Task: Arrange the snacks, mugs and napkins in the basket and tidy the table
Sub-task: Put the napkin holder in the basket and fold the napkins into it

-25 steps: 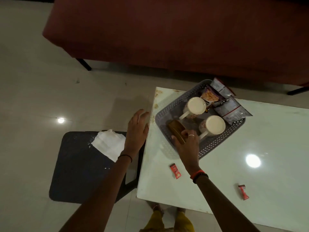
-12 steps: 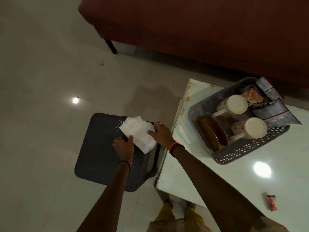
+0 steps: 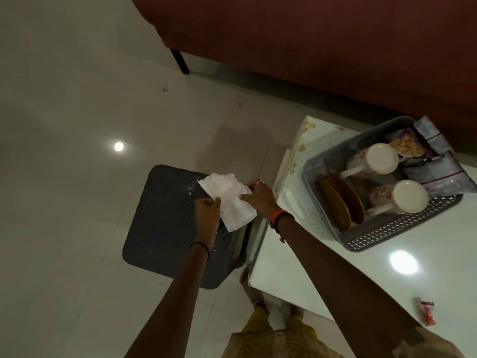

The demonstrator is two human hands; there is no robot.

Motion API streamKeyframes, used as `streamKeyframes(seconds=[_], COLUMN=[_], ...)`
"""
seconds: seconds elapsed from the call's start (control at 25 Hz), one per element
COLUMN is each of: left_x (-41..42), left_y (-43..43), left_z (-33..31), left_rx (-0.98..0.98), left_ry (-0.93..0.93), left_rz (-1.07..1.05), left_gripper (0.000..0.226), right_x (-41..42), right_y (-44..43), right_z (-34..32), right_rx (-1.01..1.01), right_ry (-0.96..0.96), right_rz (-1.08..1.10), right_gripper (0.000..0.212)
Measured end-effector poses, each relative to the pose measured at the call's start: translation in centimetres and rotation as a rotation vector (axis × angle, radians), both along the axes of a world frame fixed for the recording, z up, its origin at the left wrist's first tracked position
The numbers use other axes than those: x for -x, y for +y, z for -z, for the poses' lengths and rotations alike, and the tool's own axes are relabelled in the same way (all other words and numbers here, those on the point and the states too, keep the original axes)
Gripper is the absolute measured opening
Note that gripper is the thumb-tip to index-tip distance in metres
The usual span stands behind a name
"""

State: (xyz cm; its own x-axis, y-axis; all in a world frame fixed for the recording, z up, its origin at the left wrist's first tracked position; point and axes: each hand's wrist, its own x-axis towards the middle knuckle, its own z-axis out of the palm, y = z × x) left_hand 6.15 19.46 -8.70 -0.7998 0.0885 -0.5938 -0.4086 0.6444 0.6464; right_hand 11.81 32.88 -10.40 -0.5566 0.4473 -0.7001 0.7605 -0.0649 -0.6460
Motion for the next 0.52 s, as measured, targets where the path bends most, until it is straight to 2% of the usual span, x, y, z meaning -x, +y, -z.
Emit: streamKeyframes(seconds=[0.08, 0.16, 0.24, 0.36, 0.44, 0.52], left_x=[-0.2, -0.4, -0.7, -1.4, -2.3, -3.2], left_y=[0.7, 1.5, 2.4, 4.4, 5.9, 7.2], left_z=[-1.1, -2.8, -4.1, -6.0, -7.3, -8.4], left_rx=[-0.063, -0.118, -0.134, -0.081, -0.101, -0.175], left_ry=[0.015, 0.02, 0.017, -0.006, -0.043, -0.135], left_rz=[-0.006, 0.013, 0.111, 0.363, 0.509, 0.601], left_gripper=[0.016, 0.036, 0.052, 0.058, 0.059, 0.06], right_x=[-0.9, -2.1, -3.4, -5.8, -7.3, -9.6], right_y=[0.5, 1.1, 2.0, 3.3, 4.1, 5.2], right_z=[-1.0, -2.5, -3.9, -5.6, -6.3, -6.4], right_rx=[0.058, 0.058, -0.086, -0.224, -0.272, -0.302], right_ry=[0.033, 0.062, 0.1, 0.183, 0.144, 0.083], right_rz=[0.06, 0.057, -0.081, -0.26, -0.344, -0.428], right_gripper=[0.052, 0.061, 0.076, 0.094, 0.095, 0.086])
